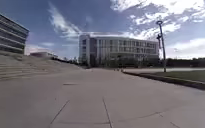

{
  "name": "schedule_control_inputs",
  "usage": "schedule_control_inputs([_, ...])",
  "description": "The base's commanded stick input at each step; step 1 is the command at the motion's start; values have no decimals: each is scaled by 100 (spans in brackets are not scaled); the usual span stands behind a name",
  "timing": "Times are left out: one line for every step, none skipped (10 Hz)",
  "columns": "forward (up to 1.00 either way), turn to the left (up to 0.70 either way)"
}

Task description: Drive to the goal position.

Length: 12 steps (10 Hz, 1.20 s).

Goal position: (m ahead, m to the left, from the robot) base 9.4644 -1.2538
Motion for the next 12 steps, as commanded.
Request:
schedule_control_inputs([70,0])
schedule_control_inputs([70,0])
schedule_control_inputs([70,0])
schedule_control_inputs([70,0])
schedule_control_inputs([70,0])
schedule_control_inputs([70,0])
schedule_control_inputs([70,0])
schedule_control_inputs([70,0])
schedule_control_inputs([70,0])
schedule_control_inputs([70,0])
schedule_control_inputs([70,0])
schedule_control_inputs([70,0])
